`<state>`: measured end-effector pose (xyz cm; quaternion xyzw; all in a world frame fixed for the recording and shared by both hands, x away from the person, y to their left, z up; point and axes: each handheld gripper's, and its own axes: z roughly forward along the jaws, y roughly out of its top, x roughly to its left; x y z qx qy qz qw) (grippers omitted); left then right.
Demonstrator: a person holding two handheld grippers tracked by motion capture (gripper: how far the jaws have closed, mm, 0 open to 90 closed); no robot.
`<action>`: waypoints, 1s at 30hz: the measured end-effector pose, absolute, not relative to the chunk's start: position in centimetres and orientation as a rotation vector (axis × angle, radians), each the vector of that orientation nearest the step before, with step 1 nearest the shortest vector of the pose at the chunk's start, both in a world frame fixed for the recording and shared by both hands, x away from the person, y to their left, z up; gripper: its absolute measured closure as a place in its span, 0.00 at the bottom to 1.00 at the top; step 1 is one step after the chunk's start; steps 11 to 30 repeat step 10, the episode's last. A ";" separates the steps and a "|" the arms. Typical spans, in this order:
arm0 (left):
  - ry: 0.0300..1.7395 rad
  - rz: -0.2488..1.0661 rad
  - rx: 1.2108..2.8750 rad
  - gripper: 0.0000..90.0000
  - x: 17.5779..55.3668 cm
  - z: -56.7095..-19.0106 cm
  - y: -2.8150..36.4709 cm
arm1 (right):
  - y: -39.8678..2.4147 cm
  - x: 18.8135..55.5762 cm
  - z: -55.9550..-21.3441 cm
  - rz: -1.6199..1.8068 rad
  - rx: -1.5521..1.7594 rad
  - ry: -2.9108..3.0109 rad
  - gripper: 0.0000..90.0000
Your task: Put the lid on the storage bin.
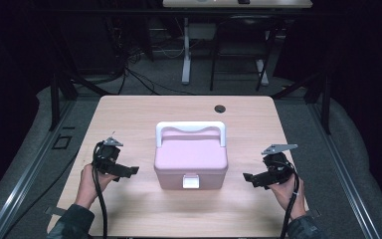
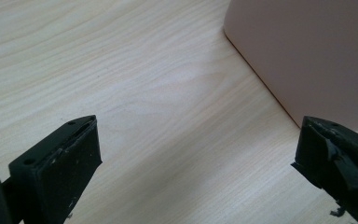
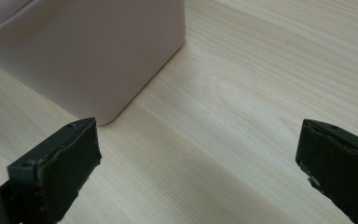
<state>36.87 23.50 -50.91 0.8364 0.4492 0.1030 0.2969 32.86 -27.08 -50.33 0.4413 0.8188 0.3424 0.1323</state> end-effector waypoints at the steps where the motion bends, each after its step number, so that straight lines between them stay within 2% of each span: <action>1: 1.194 0.272 2.226 0.00 36.9 -50.9 23.5 | -27.1 33.0 -50.4 0.972 1.278 2.381 0.00; 9: 1.208 0.234 2.204 0.00 37.1 -51.1 23.6 | -27.0 33.3 -50.9 0.914 1.257 2.381 0.00; 30: 1.207 0.234 2.203 0.00 37.2 -51.2 23.6 | -26.9 33.3 -50.9 0.910 1.254 2.385 0.00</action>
